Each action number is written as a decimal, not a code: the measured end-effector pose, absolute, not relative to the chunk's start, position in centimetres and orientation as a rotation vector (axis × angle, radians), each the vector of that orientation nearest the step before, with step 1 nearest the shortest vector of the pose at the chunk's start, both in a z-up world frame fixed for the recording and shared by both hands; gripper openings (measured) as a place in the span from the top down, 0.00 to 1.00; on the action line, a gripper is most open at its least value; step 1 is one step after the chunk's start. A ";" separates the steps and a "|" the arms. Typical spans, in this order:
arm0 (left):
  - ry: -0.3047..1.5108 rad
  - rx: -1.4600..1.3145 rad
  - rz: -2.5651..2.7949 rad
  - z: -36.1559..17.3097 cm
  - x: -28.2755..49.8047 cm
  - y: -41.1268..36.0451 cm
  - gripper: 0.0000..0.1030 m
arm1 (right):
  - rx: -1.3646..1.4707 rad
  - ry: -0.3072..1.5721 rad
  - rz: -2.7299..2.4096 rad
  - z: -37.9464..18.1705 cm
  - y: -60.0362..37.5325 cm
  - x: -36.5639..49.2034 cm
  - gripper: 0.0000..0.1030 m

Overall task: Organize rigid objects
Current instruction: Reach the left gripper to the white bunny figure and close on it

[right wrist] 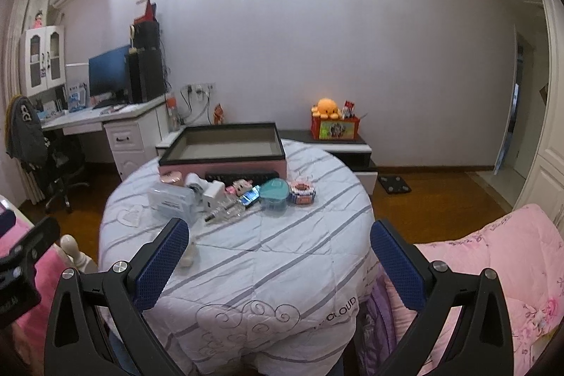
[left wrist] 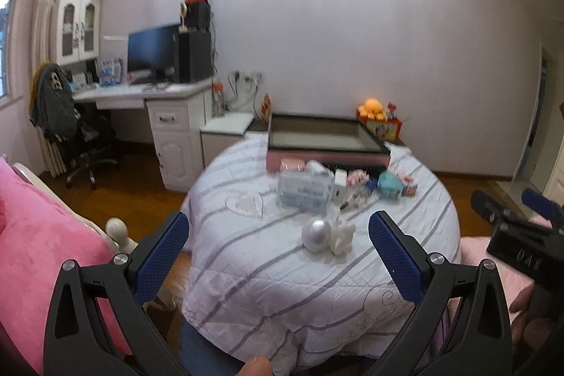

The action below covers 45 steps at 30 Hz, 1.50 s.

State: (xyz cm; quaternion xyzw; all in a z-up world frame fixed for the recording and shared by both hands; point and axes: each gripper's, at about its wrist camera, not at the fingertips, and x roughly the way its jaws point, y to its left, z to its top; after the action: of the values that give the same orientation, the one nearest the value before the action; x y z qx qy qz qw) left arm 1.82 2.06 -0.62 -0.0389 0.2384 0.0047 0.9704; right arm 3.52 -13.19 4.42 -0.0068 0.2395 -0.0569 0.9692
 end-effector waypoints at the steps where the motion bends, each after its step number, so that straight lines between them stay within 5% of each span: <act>1: 0.497 -0.079 0.004 -1.1 2.4 2.0 0.00 | -0.010 0.498 -0.116 4.0 -13.4 4.3 0.00; 15: 0.714 -0.055 -0.070 -8.1 11.1 -2.0 0.00 | 0.030 0.703 -0.147 -1.2 -16.2 12.3 0.00; 45: 0.795 -0.098 -0.093 -13.2 20.7 -3.4 0.01 | 0.033 0.862 -0.062 -6.2 -16.8 23.3 0.00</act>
State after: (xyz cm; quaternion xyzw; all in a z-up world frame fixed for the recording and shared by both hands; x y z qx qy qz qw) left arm 20.72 -3.45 -13.19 -0.0475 0.3870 -0.0452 0.9198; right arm 23.32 -16.82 -6.18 0.0160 0.4175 -0.0301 0.9081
